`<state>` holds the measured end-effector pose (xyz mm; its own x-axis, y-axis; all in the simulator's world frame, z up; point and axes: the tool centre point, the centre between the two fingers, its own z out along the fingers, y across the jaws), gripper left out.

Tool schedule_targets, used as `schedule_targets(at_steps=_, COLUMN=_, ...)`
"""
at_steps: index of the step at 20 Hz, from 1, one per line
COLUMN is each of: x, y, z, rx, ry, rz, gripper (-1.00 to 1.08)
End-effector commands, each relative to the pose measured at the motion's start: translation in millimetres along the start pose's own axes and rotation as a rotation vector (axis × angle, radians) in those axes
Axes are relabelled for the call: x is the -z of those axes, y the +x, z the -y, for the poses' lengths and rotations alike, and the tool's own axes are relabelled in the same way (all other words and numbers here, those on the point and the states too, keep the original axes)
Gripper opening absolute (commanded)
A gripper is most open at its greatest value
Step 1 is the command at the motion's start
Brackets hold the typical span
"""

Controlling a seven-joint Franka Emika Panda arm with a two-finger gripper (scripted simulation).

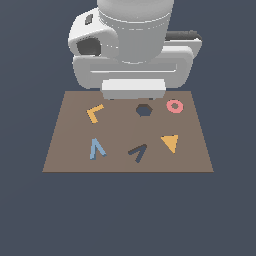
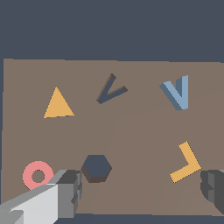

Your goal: Insert a designated object into the corresponding slot on a board.

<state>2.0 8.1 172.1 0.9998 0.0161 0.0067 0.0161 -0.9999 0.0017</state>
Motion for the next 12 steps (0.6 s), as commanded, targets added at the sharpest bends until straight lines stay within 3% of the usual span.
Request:
schedule_targets(at_steps=1, x=0, y=0, z=0, rx=0.000, ry=0.000, rz=0.000, gripper=1.00)
schedule_targets(at_steps=12, x=-20, y=10, z=-18, rx=0.049, ry=0.000, rz=0.001, gripper=1.00)
